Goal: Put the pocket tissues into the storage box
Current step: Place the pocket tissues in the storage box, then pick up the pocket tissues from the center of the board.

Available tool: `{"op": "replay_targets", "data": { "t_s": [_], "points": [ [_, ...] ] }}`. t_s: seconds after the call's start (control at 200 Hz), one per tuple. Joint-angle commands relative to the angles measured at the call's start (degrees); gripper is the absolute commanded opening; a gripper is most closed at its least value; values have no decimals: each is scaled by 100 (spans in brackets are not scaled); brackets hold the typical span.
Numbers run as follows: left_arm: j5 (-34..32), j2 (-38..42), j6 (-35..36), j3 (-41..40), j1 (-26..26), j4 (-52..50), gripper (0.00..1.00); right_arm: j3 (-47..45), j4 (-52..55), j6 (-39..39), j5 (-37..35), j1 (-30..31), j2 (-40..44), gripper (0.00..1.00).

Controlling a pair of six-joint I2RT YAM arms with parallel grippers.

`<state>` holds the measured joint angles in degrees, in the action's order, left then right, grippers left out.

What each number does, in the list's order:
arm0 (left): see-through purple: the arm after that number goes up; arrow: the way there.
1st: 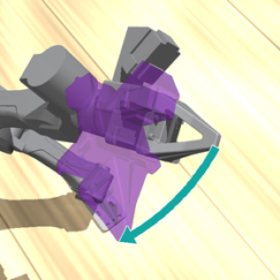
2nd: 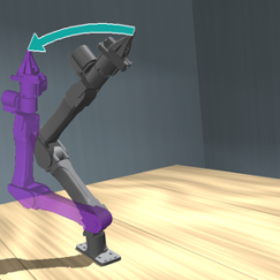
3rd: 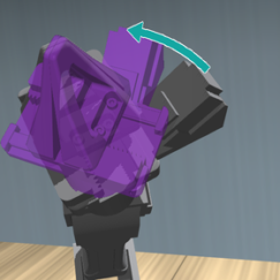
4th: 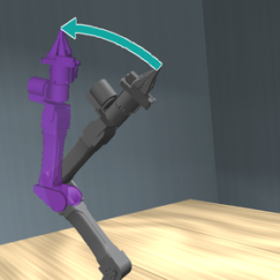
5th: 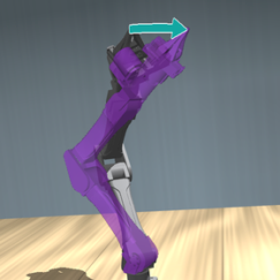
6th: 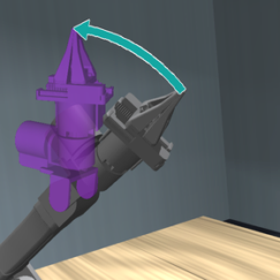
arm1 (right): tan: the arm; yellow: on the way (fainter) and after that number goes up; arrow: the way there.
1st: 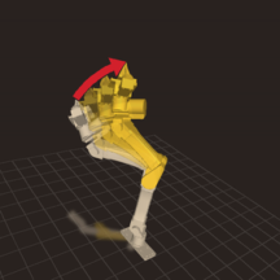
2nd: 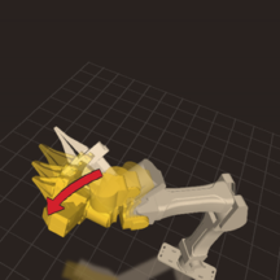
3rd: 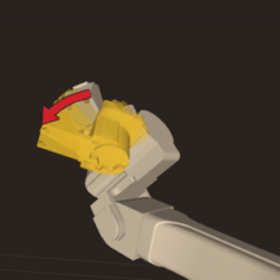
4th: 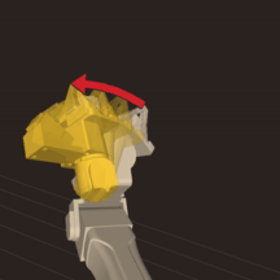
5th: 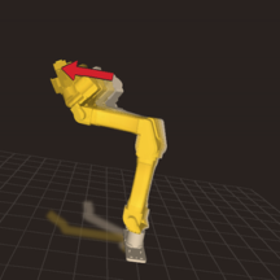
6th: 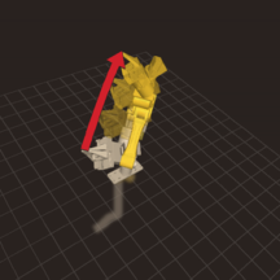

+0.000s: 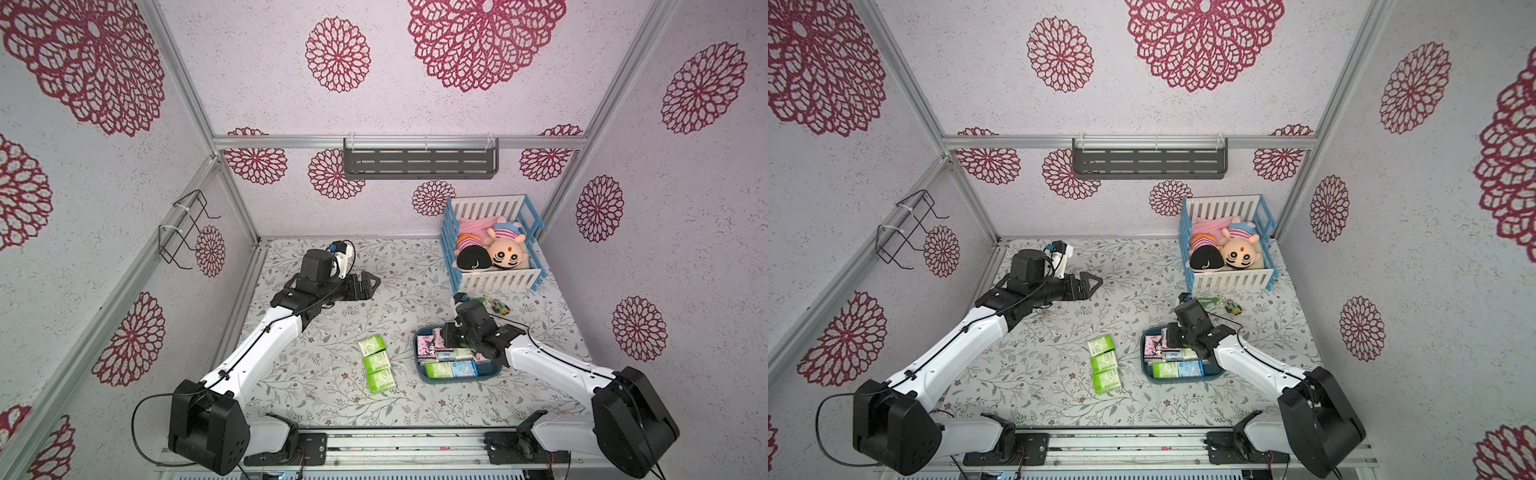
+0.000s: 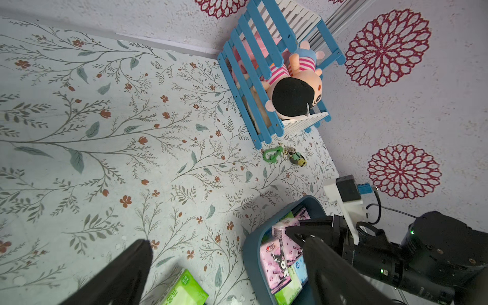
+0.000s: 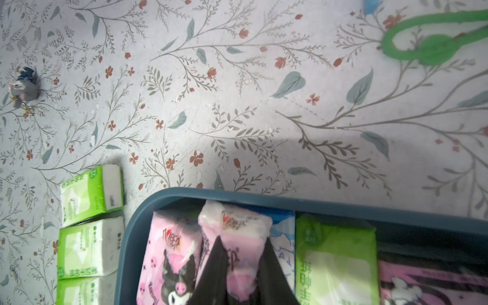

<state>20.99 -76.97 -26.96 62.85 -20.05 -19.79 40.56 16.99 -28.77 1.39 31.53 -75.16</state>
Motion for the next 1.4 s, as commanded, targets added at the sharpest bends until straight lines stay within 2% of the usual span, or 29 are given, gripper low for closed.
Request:
{"op": "replay_targets", "data": {
  "t_s": [0.0, 0.1, 0.19, 0.33, 0.565, 0.691, 0.776, 0.866, 0.956, 1.081, 1.181, 1.396],
  "points": [
    [-94, -47, 110, 150, -30, -99, 97, 187, -237, 187, 123, 25, -74, 17],
    [-167, -12, 129, 139, -26, -86, 97, 189, -184, 214, 125, 26, -99, 27],
    [-236, 48, 160, 116, -23, -107, 97, 185, -148, 223, 91, 26, -62, 46],
    [-290, 94, 161, 121, -5, -112, 97, 341, -42, 380, 36, 20, 70, 54],
    [-442, 162, 406, 644, 113, -708, 97, 1313, 1015, 895, -73, 70, 47, 56],
    [-728, 344, 163, 944, 530, -1161, 97, 1353, 614, 925, -64, 240, 224, 57],
    [-1004, 701, 112, 823, 743, -1174, 97, 1570, 90, 971, -22, 359, 99, 58],
    [-1042, 1090, -20, 389, 1135, -1032, 97, 2107, -134, 1083, 168, 556, -366, 59],
    [-742, 1234, -74, 115, 1670, -1166, 97, 2673, -4, 1172, 162, 883, -964, 62],
    [-405, 1263, -41, 8, 2203, -1467, 97, 2791, -310, 947, 489, 1213, -1635, 64],
    [-482, 1430, -54, -112, 2269, -1524, 97, 2988, -468, 818, 681, 1387, -2211, 64],
    [-605, 1775, -148, -261, 2331, -1820, 97, 4002, -95, 829, 792, 1500, -3270, 65]
  ]
}}
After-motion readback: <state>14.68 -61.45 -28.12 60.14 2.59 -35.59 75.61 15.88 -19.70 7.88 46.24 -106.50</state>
